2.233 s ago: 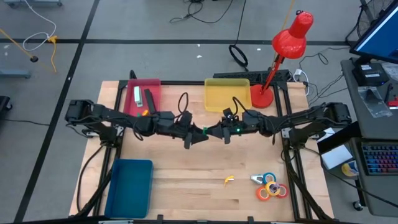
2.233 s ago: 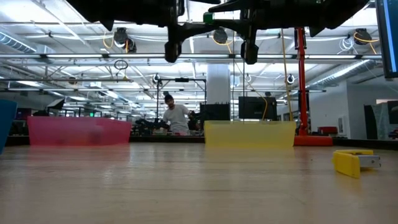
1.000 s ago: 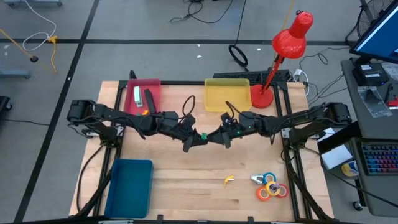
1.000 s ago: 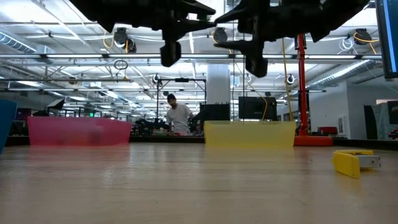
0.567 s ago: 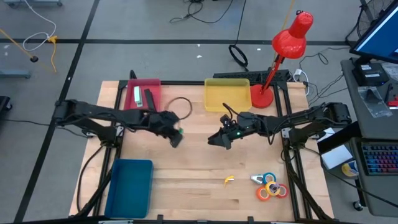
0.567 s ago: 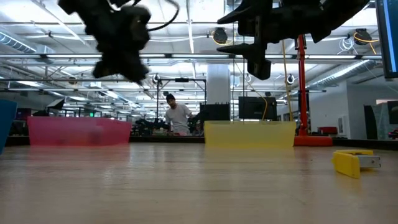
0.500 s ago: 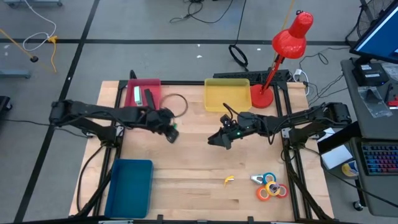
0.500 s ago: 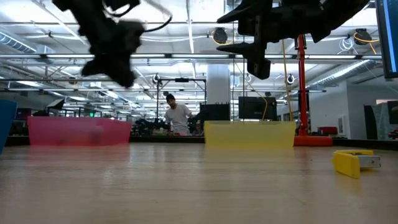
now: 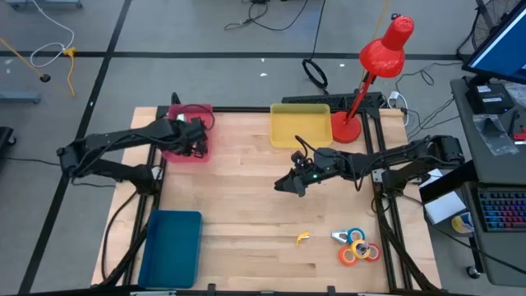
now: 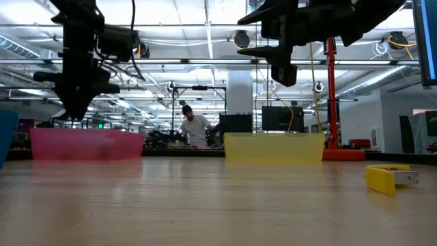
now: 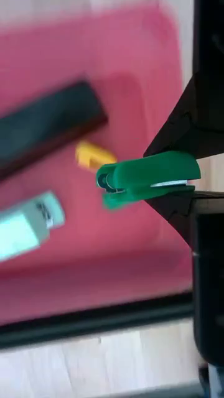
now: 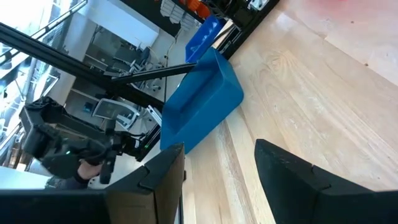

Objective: Pick and place Stapler, Stapler remover, tape
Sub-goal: Put the green stapler into the red bin

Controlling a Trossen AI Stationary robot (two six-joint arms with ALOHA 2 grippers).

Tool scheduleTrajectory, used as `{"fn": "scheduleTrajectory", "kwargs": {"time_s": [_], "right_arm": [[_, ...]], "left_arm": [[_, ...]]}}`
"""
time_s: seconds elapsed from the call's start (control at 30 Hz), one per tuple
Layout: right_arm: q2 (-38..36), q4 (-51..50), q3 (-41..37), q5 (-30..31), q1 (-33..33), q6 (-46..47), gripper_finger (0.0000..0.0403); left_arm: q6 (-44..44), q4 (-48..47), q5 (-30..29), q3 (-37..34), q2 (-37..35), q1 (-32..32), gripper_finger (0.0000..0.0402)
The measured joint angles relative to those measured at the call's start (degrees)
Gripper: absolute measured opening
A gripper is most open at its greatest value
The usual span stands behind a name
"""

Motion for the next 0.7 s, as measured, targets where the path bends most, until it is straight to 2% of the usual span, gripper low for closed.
{"fn": "scheduleTrajectory", "kwargs": {"time_s": [0.27,0.7], "right_arm": [[0.00,0.00,0.00,0.02,0.00,0.40,0.0185],[0.00,0.00,0.02,0.04,0.00,0.36,0.0184]], "left_arm": [[8.05,3.23,1.57,-3.63,0.11,8.44,0.0055],[9.44,6.58,2.64,-6.50,3.82,15.02,0.0055]]}}
